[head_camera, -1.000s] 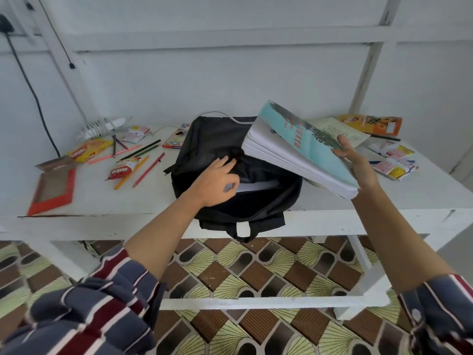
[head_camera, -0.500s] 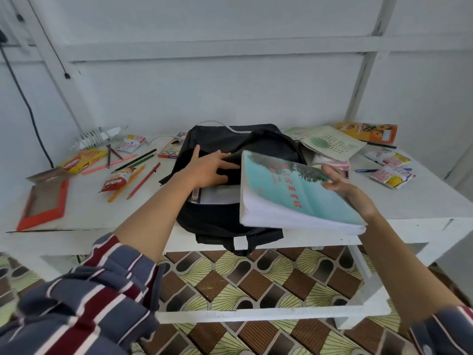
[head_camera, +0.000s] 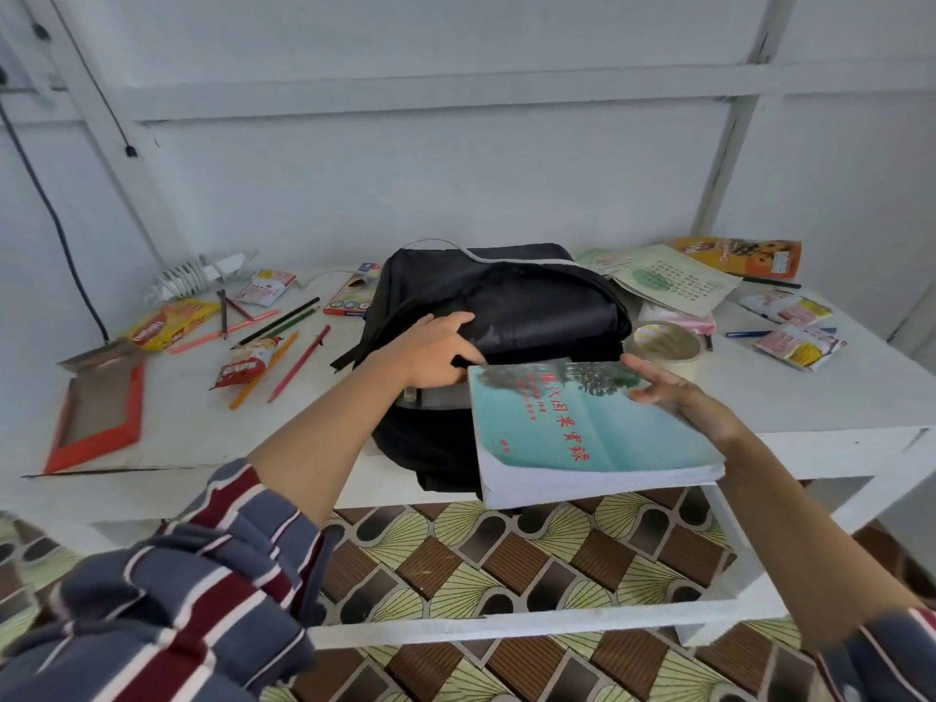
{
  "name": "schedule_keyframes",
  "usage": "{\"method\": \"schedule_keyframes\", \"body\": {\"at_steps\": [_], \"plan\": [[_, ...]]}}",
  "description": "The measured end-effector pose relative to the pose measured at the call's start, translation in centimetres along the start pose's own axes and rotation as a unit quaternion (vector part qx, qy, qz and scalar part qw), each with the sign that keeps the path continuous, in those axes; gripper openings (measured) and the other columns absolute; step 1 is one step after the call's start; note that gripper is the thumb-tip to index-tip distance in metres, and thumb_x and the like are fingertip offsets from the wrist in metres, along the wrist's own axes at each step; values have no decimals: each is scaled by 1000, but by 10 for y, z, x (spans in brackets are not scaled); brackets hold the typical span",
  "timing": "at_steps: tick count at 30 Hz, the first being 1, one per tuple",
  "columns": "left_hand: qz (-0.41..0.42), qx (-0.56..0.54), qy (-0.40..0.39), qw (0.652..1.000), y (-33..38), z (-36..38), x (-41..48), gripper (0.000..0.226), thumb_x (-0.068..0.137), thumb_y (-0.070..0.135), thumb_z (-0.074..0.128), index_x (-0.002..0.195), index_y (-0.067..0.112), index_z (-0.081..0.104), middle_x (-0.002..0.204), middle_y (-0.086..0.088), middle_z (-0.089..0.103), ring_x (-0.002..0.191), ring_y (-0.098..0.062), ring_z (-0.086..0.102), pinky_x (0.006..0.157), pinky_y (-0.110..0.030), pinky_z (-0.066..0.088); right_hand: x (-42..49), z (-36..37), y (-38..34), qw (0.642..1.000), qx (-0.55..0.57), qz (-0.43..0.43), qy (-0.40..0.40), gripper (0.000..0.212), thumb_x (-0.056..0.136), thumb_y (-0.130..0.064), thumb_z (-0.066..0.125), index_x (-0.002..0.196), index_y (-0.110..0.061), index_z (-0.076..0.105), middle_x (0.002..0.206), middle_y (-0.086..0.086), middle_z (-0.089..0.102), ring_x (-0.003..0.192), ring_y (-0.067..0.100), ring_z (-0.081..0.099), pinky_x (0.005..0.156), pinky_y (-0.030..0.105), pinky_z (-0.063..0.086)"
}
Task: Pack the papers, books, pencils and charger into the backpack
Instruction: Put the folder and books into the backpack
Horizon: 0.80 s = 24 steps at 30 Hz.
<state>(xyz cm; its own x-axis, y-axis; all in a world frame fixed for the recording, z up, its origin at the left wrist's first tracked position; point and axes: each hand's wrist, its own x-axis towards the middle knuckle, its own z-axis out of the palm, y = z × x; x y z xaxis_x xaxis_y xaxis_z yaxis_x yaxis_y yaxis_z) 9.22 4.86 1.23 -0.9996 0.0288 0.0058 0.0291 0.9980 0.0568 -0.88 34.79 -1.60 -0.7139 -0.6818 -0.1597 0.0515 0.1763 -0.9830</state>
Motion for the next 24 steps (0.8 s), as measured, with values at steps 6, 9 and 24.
{"method": "schedule_keyframes", "body": {"at_steps": [6, 9, 24], "plan": [[-8, 23, -16, 1000, -7, 9, 7, 48, 92, 33, 55, 137, 41, 40, 158, -4, 5, 145, -21, 3, 115, -49, 1, -2, -3, -3, 999, -35, -23, 10, 61, 57, -22, 59, 114, -38, 46, 132, -13, 39, 137, 15, 29, 103, 26, 26], [-8, -23, 21, 999, -13, -4, 14, 48, 90, 37, 56, 136, 40, 42, 155, -2, 19, 142, -22, 18, 115, -54, 9, -3, -4, -4, 999, -24, -36, 33, 51, 68, -15, 59, 113, -34, 47, 132, -12, 40, 137, 17, 29, 101, 27, 28], [-13, -200, 120, 972, -18, -56, 22, 62, 74, 56, 67, 129, 31, 55, 141, 8, 41, 130, -12, 37, 111, -33, 27, 8, 69, -24, 857, 390, -62, 332, 42, 80, 13, 56, 114, -10, 62, 89, 1, 64, 73, 18, 61, 62, 24, 57]]}}
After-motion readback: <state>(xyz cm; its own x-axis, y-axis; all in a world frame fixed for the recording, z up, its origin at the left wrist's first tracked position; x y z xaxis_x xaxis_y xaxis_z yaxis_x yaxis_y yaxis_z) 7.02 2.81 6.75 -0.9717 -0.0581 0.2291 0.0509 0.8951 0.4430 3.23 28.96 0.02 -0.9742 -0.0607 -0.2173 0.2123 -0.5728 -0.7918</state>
